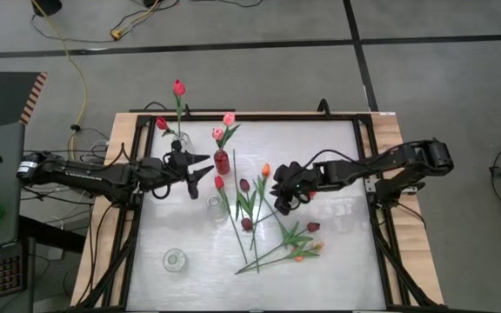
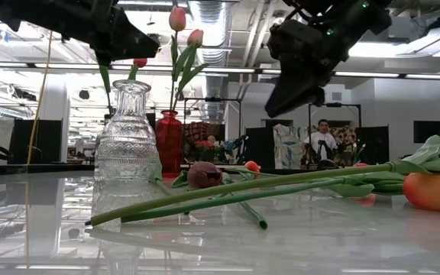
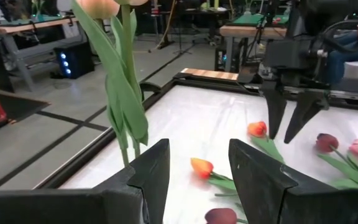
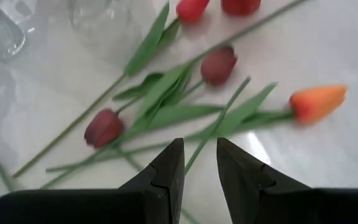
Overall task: Sort flowers into vase by color
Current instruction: Put the orange tulip into the middle transparent vase
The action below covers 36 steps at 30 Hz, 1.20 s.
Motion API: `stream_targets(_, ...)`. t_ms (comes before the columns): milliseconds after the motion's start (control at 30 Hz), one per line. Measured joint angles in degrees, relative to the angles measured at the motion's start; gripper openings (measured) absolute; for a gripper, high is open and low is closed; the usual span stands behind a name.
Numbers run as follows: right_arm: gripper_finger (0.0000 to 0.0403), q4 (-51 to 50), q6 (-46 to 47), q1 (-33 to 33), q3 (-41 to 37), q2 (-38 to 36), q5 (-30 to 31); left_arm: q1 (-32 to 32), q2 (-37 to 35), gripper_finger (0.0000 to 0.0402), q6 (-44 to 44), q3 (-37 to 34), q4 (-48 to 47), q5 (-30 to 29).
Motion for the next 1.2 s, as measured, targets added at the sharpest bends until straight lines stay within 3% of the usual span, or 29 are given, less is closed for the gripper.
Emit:
stream_targets(300,0.0123,-5.5,7.9,4.2,0.0,0.0,-2.6,0.0,0.0,0.0154,0.0,0.0,0.0,0.0)
stream_targets(800,0.0123,-5.8,11.6,10.5,0.0,0.1,-2.2,0.0,0.0,0.0154,-0.4,0.0,0.0,2.7)
stream_targets(1200,0.0123,-3.5,14.1,13.2,0.0,7.6,-2.2,0.0,0.0,0.0154,-0.3,0.0,-1.2,3.0)
